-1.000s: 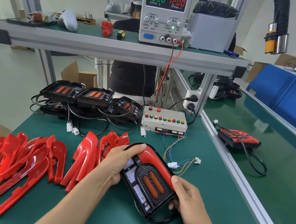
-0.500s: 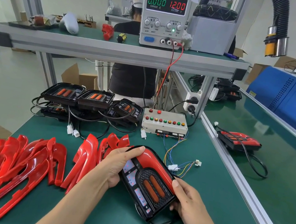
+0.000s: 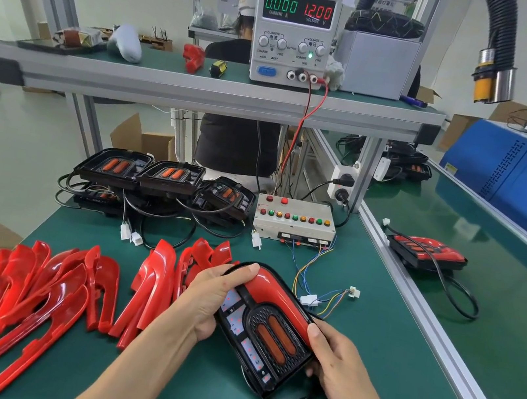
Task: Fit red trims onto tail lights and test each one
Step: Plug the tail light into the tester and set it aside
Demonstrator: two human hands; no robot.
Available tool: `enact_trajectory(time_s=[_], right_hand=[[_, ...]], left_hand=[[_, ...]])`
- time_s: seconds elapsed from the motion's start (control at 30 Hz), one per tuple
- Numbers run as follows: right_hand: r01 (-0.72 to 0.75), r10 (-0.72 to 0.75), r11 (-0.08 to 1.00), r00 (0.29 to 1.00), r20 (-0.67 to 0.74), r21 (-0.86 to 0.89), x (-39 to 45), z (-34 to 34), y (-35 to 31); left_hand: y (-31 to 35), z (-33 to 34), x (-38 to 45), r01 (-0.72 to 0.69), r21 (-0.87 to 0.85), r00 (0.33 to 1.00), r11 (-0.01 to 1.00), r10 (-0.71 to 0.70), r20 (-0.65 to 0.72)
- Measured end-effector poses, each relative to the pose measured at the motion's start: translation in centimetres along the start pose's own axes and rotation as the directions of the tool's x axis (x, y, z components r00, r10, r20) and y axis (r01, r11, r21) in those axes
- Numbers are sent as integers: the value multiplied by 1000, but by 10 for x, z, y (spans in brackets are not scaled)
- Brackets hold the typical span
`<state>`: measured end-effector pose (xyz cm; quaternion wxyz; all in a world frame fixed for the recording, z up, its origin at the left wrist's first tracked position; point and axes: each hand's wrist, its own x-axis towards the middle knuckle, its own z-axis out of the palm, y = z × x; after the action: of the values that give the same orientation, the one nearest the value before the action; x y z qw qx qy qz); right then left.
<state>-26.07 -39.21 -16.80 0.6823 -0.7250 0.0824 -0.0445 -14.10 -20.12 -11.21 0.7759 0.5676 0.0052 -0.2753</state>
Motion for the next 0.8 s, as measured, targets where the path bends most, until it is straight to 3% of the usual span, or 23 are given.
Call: enact_trajectory(time_s=[0.3, 0.5, 0.67, 0.8], right_hand=[[-5, 5, 1000, 1000, 0, -20, -1, -2, -3], [-81, 84, 993, 996, 36, -83, 1, -8, -11], [-29, 29, 987, 1000, -4, -161, 1, 1, -19], [-8, 4, 984, 1000, -25, -176, 2, 2, -18]], left_hand=[[0, 0, 1, -10, -5, 1000, 1000, 10, -5], [1, 0, 2, -5, 6, 1000, 1000, 5, -17], [1, -1, 2, -10, -26, 999, 1000, 9, -46], [3, -4, -1, -19, -16, 1000, 1000, 19, 8]])
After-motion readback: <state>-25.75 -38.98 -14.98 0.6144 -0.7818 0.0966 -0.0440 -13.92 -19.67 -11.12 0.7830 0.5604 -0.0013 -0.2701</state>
